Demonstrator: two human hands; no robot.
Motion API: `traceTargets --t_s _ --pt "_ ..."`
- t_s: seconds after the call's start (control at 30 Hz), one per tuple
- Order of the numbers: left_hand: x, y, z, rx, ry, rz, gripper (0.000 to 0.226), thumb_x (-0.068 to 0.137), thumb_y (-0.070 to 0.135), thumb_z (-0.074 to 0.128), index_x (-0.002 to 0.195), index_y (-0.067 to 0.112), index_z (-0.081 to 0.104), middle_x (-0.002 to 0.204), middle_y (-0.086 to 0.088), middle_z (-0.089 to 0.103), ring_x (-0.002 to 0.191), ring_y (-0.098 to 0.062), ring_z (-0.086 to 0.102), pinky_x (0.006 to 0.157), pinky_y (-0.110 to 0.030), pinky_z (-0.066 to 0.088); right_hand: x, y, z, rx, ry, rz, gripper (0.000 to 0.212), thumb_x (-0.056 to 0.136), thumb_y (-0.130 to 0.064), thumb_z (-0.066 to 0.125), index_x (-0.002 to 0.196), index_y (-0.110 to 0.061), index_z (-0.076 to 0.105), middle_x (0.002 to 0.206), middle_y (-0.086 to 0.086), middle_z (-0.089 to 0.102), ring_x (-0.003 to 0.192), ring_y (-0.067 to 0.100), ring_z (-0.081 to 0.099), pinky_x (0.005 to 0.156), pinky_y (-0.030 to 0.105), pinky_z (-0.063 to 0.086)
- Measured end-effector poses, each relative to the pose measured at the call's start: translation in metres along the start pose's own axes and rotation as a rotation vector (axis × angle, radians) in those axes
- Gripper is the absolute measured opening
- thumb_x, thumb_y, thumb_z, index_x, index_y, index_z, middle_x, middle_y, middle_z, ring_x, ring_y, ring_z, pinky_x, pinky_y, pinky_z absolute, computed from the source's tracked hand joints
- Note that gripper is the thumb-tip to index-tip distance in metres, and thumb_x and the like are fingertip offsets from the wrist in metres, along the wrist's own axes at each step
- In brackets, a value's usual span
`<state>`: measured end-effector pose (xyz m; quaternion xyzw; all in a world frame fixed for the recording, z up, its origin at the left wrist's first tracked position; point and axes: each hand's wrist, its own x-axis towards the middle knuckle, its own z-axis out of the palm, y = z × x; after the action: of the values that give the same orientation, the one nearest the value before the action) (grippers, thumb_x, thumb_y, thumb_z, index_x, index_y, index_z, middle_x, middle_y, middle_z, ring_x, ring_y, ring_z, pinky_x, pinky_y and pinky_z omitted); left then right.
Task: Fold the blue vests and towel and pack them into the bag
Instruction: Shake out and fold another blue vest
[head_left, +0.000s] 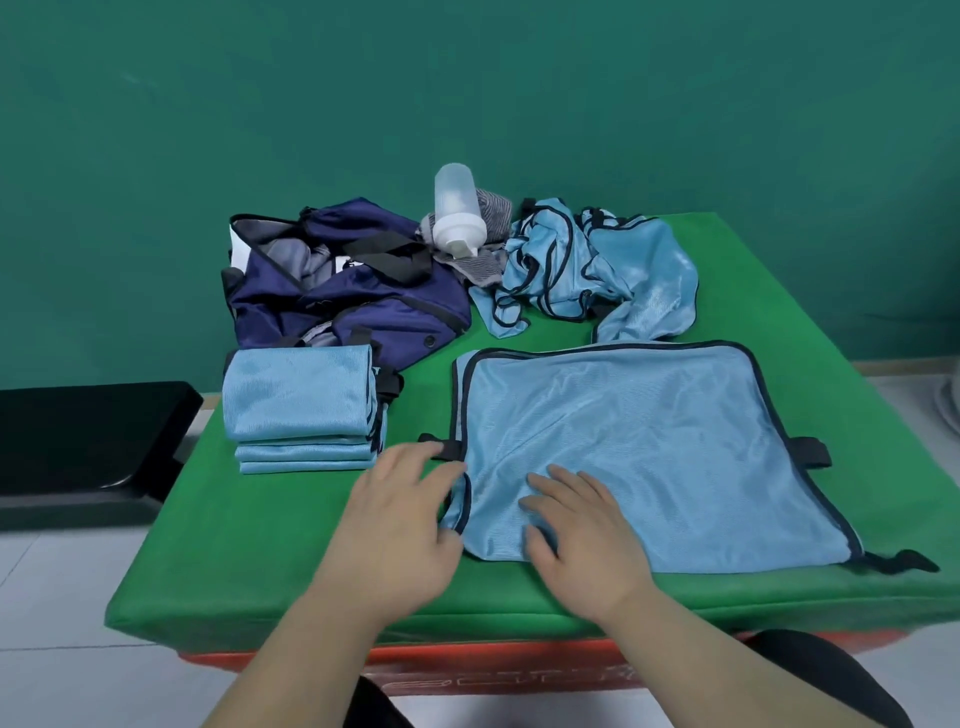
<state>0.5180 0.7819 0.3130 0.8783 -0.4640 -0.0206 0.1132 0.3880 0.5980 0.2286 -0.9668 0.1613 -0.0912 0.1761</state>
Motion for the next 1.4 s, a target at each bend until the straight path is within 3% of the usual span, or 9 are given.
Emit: traceTargets --t_s 0.1,0.17,0.3,0.43,0.73,0.9,1.1,1.27,1.4 --pt "0.01 0.015 0.02 0.107 0.057 0.229 0.032 0.088 0.031 0.054 0.116 0.025 0.066 0.131 0.005 0.06 0.131 -0.021 0.05 0.111 -0.039 0.032 0.0 0.001 0.003 -0.014 0.044 -0.006 0.043 0.091 -0.043 0.039 0.117 -0.027 0.07 0.14 -0.008 0.059 0.139 0.018 0.044 0.117 0.034 0.015" --pt "0.015 0.017 0.03 0.216 -0.11 0.225 0.033 0.091 0.027 0.058 0.124 0.025 0.062 0.135 0.006 0.059 0.135 -0.02 0.049 0.115 -0.043 0.028 0.0 0.002 0.004 -0.006 0.044 -0.001 0.043 0.09 -0.041 0.04 0.116 -0.027 0.071 0.139 -0.008 0.059 0.139 0.018 0.044 0.118 0.033 0.014" --pt "0.012 -0.007 0.04 0.262 -0.262 0.022 0.054 0.1 0.019 0.037 0.154 0.024 0.029 0.163 0.007 0.022 0.152 -0.019 0.015 0.122 -0.047 0.011 0.0 0.003 0.005 0.028 0.027 0.004 0.048 0.091 -0.042 0.035 0.124 -0.028 0.068 0.146 -0.01 0.053 0.145 0.014 0.034 0.121 0.032 0.009" --pt "-0.004 -0.021 0.051 0.186 -0.228 -0.061 0.058 0.1 0.041 0.016 0.149 0.023 0.042 0.157 0.006 0.037 0.148 -0.022 0.027 0.118 -0.048 0.028 0.001 0.005 0.006 0.025 0.018 0.0 0.051 0.09 -0.043 0.033 0.126 -0.029 0.066 0.148 -0.011 0.051 0.146 0.013 0.032 0.121 0.033 0.009" --pt "-0.011 -0.023 0.061 0.302 -0.204 -0.146 0.057 0.097 0.046 0.027 0.142 0.023 0.053 0.147 -0.011 0.05 0.141 -0.034 0.041 0.106 -0.056 0.041 0.0 0.005 0.005 0.034 -0.014 -0.016 0.052 0.09 -0.041 0.032 0.129 -0.028 0.064 0.15 -0.01 0.048 0.148 0.013 0.029 0.123 0.031 0.008" --pt "-0.012 -0.019 0.059 0.373 -0.222 -0.178 0.055 0.094 0.044 0.031 0.138 0.026 0.058 0.144 -0.017 0.052 0.136 -0.038 0.046 0.1 -0.061 0.045 0.001 0.003 -0.008 0.047 -0.128 -0.036 0.054 0.094 -0.039 0.032 0.143 -0.028 0.05 0.161 -0.011 0.029 0.153 0.011 0.011 0.12 0.026 -0.007" --pt "-0.011 -0.001 0.052 0.368 -0.18 -0.215 0.058 0.105 0.043 0.025 0.158 0.033 0.006 0.165 -0.015 0.001 0.152 -0.035 -0.003 0.12 -0.056 0.009 -0.011 0.018 -0.026 -0.103 -0.268 -0.132 0.075 0.089 -0.054 0.0 0.158 -0.028 0.018 0.167 -0.005 0.008 0.154 0.019 -0.005 0.117 0.033 -0.013" --pt "-0.016 0.002 0.054 0.324 -0.037 -0.067 0.048 0.094 0.042 0.055 0.137 0.021 0.058 0.144 -0.017 0.051 0.136 -0.037 0.045 0.103 -0.059 0.044 -0.038 0.041 -0.053 -0.038 -0.194 -0.071 0.077 0.088 -0.061 0.01 0.154 -0.029 0.032 0.162 -0.008 0.026 0.154 0.018 0.008 0.122 0.037 0.001" --pt "-0.022 0.008 0.053 0.29 0.093 0.16 0.046 0.087 0.045 0.06 0.125 0.02 0.065 0.136 -0.011 0.058 0.127 -0.031 0.053 0.107 -0.048 0.036 -0.074 0.082 -0.082 0.028 -0.042 0.03 0.056 0.092 -0.053 0.037 0.138 -0.028 0.057 0.143 -0.01 0.053 0.147 0.018 0.029 0.122 0.038 0.015"
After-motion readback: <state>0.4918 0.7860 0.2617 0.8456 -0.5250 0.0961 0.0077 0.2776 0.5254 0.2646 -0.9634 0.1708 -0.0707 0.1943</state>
